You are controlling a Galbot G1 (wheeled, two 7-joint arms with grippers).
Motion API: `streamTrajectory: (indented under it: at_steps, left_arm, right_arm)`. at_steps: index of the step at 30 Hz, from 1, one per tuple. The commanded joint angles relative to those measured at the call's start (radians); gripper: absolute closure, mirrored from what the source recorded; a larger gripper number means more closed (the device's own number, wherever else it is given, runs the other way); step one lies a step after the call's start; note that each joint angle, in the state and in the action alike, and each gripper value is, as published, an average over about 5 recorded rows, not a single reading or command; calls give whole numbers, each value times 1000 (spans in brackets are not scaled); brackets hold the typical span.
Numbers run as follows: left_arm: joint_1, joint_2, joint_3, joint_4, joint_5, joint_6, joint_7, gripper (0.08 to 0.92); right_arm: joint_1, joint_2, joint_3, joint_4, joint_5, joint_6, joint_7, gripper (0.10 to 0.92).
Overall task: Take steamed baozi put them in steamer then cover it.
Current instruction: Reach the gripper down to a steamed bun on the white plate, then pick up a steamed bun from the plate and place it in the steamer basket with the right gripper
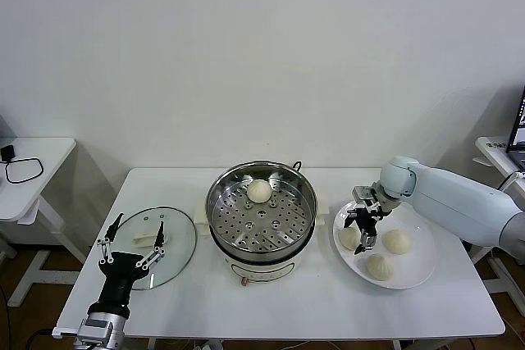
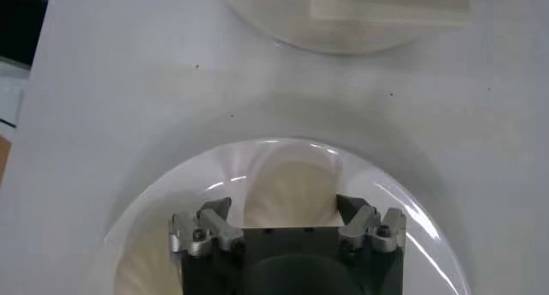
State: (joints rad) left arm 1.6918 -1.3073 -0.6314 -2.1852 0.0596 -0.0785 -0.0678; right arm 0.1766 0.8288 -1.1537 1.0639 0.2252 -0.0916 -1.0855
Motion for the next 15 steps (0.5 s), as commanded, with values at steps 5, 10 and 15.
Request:
streamTrajectory:
  at_steps: [5, 10, 15]
  left_arm:
    - [0, -2, 0, -2, -1, -1, -2, 177]
    - [-4, -1, 2, -7, -3, -1, -2, 177]
    - [-9, 0, 4, -10, -4, -1, -2, 177]
  right_arm:
    - [7, -4, -1, 13, -10, 4, 23, 345]
    - [69, -31, -23, 46, -9, 8, 10, 382]
    - [203, -63, -67, 94, -2, 18, -66, 419]
